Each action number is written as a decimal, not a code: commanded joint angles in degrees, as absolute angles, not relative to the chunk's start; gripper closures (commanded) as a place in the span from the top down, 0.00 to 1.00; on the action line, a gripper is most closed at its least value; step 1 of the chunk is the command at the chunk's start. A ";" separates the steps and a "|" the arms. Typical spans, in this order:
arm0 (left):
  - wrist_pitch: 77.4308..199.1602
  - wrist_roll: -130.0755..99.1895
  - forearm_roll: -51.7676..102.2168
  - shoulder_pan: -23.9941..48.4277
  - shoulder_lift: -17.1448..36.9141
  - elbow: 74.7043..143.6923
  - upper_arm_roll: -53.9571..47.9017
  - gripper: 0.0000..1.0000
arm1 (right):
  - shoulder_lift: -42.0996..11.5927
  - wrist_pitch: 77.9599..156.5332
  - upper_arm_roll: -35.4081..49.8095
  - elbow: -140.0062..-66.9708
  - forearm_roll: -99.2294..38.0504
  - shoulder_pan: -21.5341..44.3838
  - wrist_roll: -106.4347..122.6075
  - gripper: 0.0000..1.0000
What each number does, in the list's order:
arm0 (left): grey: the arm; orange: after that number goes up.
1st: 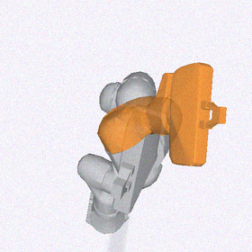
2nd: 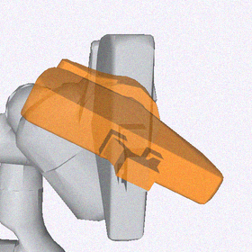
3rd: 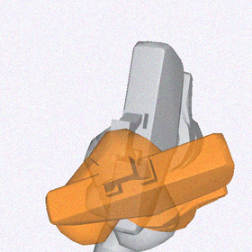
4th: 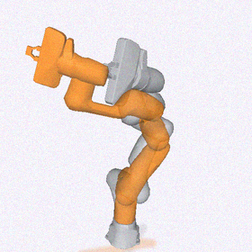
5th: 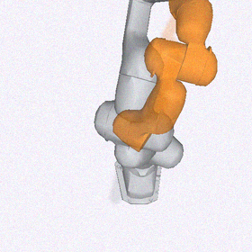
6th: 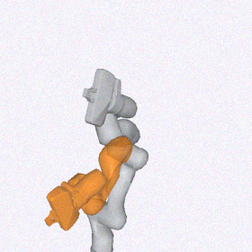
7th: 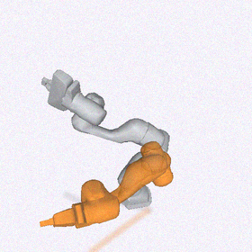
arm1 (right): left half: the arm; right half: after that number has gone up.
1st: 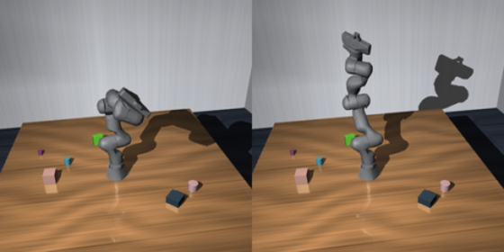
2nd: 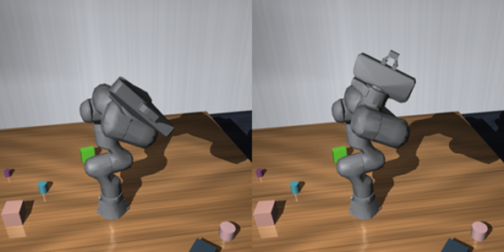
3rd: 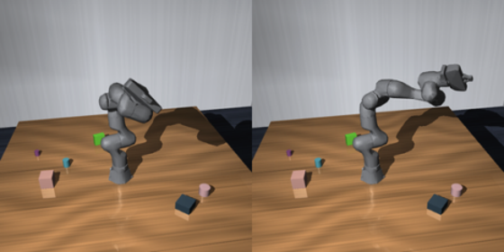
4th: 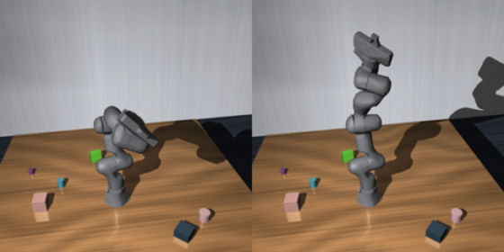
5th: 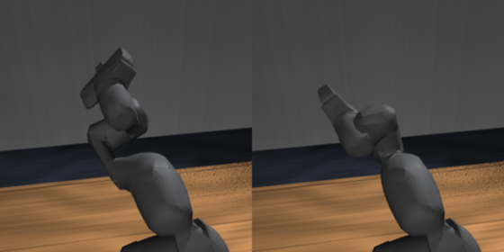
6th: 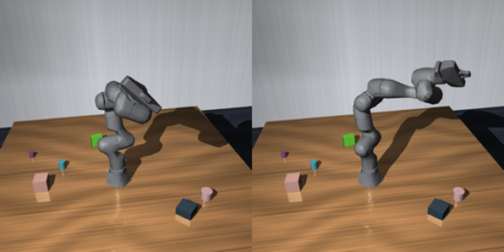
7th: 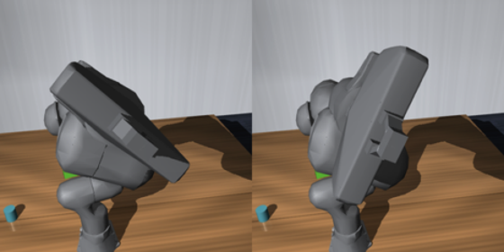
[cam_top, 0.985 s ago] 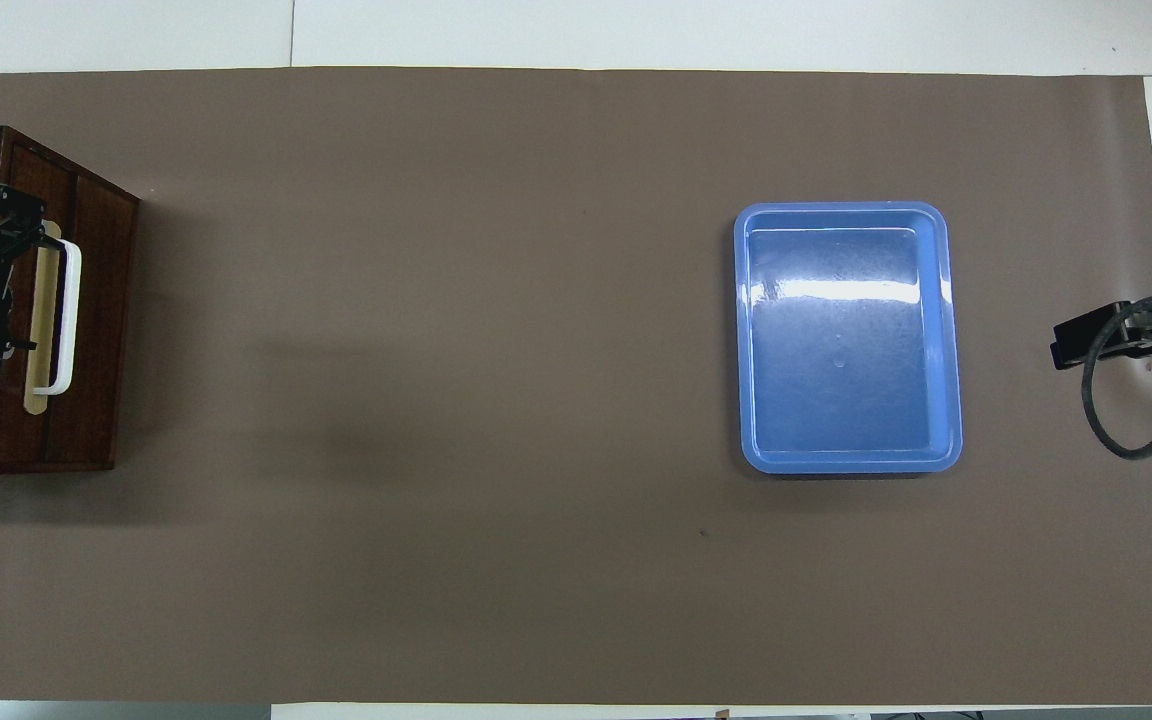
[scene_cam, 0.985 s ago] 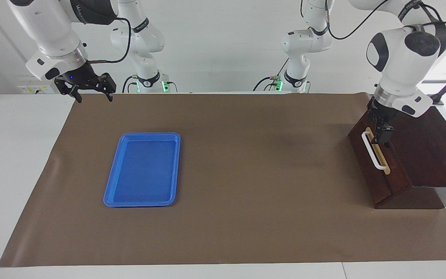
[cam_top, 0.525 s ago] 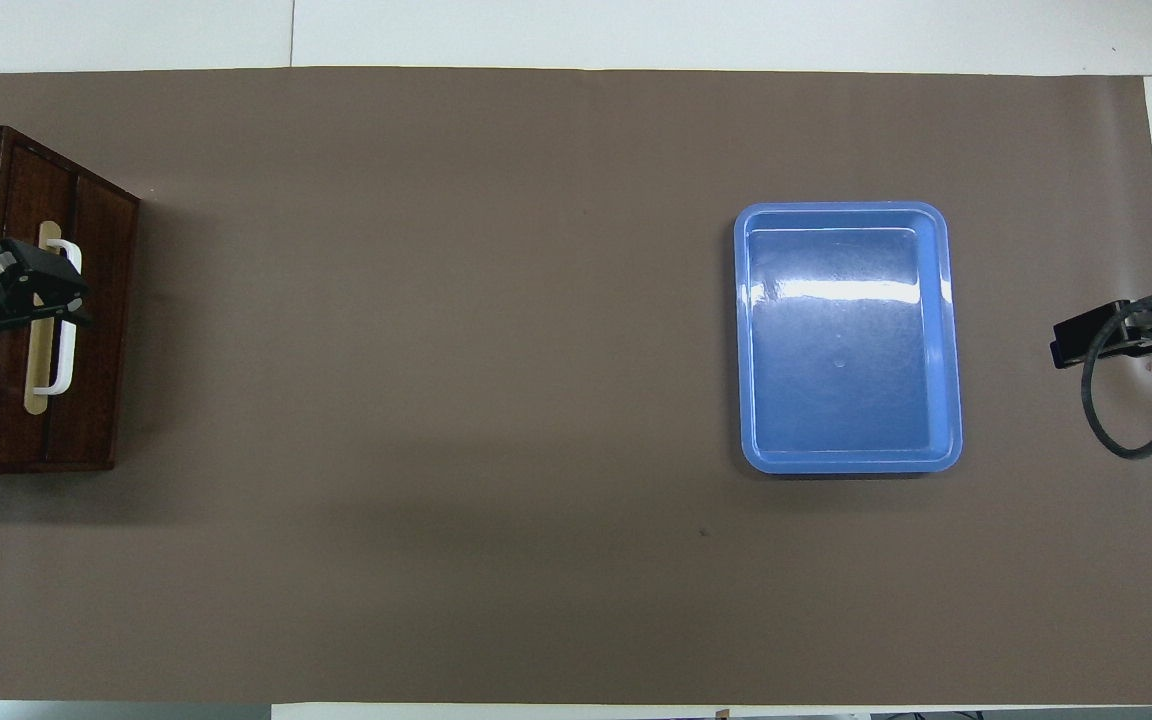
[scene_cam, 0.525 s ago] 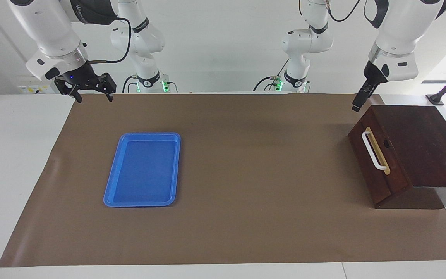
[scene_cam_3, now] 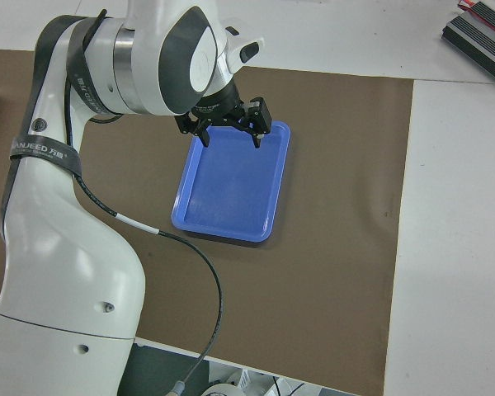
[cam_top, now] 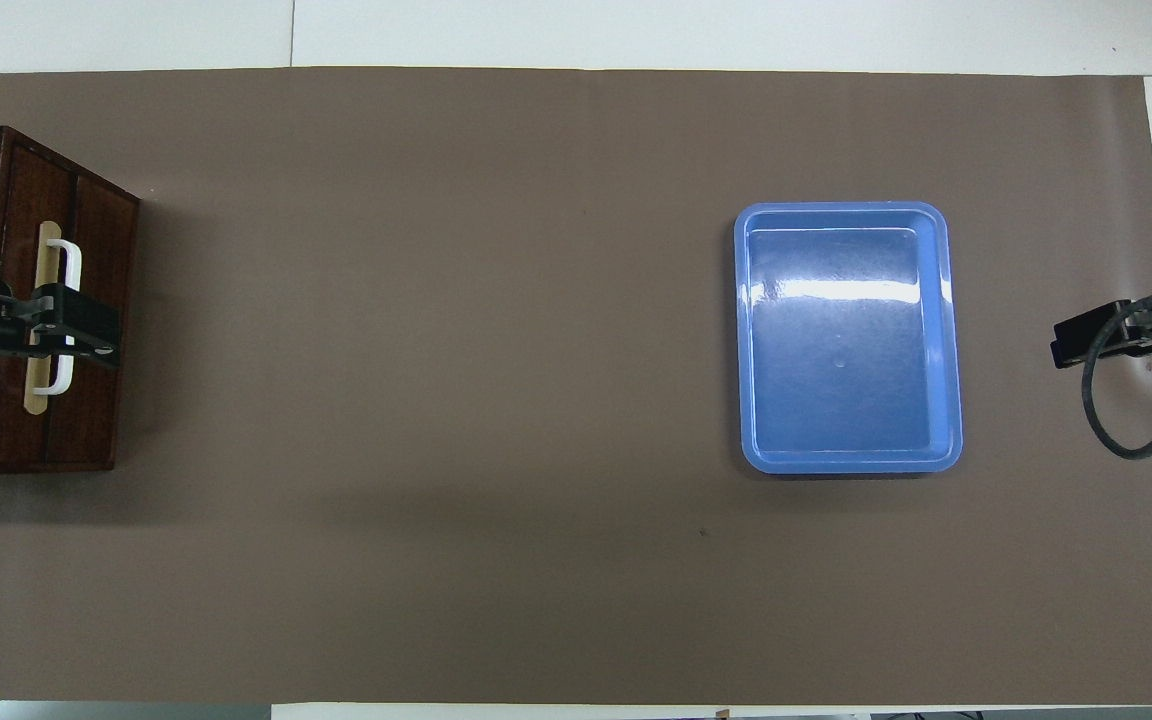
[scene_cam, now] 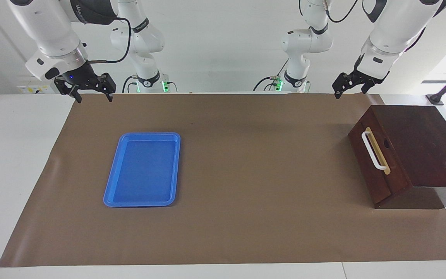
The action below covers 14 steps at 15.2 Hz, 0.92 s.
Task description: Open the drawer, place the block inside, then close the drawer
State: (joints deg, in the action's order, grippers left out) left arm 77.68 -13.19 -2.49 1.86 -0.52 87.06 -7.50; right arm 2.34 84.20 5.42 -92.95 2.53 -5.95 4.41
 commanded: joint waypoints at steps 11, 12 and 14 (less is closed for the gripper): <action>77.50 -7.39 -0.70 2.20 -1.40 89.44 -4.49 1.00 | 2.46 83.58 6.15 -92.64 2.55 -6.77 5.36 1.00; 78.65 -7.38 -0.70 2.20 -2.19 91.82 -4.31 1.00 | 2.46 83.58 6.15 -92.72 2.46 -6.77 5.36 1.00; 81.46 -5.81 -0.70 2.46 -4.21 97.35 -2.74 1.00 | 2.46 83.58 6.15 -92.72 2.55 -6.77 5.36 1.00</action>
